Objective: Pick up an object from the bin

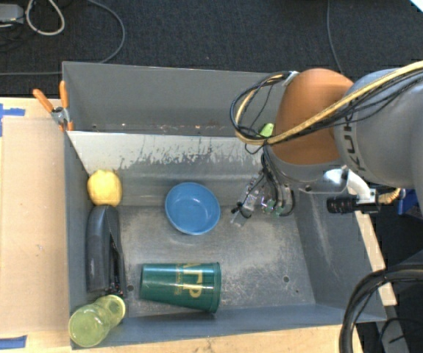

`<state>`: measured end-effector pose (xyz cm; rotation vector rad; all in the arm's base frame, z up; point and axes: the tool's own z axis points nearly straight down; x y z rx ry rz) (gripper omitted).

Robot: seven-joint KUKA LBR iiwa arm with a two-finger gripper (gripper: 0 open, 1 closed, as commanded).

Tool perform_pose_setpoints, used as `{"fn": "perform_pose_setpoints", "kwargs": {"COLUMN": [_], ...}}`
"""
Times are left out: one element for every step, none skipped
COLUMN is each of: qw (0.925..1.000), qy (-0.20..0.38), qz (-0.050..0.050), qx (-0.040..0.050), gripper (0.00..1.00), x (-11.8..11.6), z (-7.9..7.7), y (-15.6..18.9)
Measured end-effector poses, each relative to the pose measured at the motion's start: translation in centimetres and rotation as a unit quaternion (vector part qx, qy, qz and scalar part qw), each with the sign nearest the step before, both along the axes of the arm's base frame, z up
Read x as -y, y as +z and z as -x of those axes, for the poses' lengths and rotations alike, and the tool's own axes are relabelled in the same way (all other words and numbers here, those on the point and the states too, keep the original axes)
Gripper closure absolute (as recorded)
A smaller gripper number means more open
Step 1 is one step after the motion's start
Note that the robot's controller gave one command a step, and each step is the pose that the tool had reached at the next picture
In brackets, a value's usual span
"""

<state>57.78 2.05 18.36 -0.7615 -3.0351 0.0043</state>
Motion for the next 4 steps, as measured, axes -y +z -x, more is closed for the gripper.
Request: {"fn": "perform_pose_setpoints", "kwargs": {"qw": [0.9998,0.9861,0.9999,0.9999], "qy": [0.014,-0.166,0.01,0.004], "qz": [0.0,0.004,0.0,0.0], "qx": [-0.0112,-0.01,-0.0106,-0.0136], "gripper": [1.0,1.0,1.0,1.0], "x": [-1.3,0.6,-0.1,0.9], "z": [-0.5,-0.5,-1.2,-1.5], "y": [4.1,-2.1,-0.3,-3.5]}}
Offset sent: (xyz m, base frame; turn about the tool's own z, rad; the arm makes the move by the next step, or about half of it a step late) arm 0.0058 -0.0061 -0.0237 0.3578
